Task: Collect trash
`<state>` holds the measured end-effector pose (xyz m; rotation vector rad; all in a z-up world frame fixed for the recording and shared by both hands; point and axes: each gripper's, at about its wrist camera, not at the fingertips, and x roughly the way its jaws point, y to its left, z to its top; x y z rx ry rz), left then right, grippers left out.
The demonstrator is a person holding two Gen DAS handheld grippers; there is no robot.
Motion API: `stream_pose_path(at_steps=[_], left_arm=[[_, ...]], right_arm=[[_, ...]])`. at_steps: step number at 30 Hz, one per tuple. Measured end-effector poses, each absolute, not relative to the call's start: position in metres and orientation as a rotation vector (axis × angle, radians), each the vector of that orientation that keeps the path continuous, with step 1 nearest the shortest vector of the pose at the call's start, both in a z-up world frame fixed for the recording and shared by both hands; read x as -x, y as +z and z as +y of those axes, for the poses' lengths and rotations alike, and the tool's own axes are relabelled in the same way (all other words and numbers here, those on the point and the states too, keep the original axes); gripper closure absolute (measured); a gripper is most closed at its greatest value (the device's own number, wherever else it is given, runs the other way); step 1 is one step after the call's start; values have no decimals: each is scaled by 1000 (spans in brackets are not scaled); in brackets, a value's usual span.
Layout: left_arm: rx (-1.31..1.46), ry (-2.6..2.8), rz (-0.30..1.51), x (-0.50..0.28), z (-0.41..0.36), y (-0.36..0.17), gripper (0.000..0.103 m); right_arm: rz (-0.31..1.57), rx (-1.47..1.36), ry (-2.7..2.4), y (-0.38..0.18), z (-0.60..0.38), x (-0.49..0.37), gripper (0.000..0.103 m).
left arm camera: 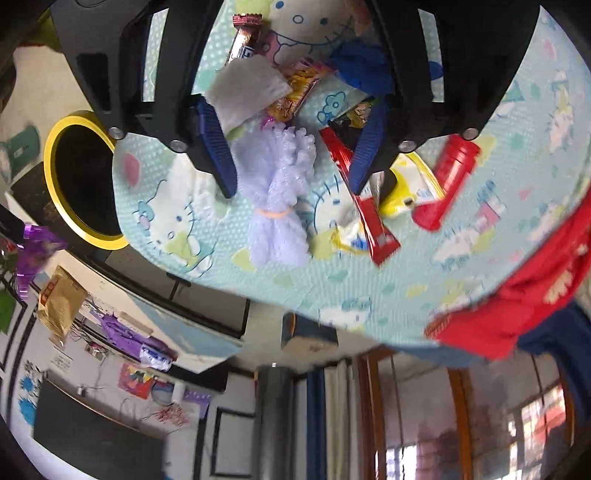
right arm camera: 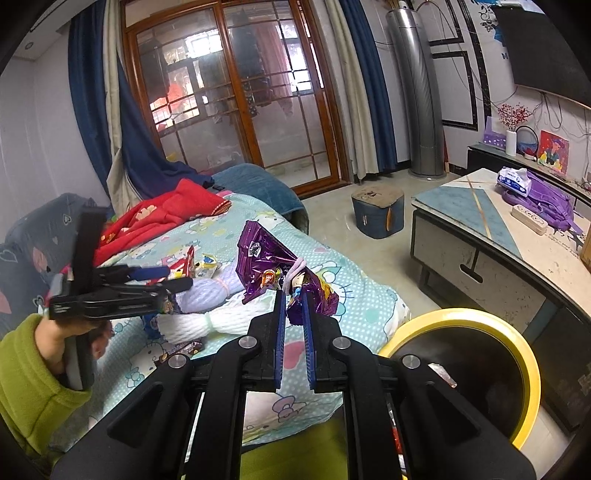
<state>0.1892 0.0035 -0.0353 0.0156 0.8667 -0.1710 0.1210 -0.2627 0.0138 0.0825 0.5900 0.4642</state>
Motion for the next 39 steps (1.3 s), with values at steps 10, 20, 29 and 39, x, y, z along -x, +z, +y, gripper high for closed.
stream_pose_path(at_steps=[10, 20, 29, 39], left_arm=[[-1, -221, 847, -190, -14, -30, 100], [-31, -327, 752, -185, -68, 6, 100], [-53, -471, 761, -176, -130, 1, 100], [-137, -599, 831, -166, -192, -37, 100]], right_arm=[[548, -132, 405, 24, -297, -119, 94], [559, -153, 312, 11, -331, -120, 94], [610, -183, 202, -12, -361, -130, 94], [691, -246, 77, -42, -398, -140, 94]])
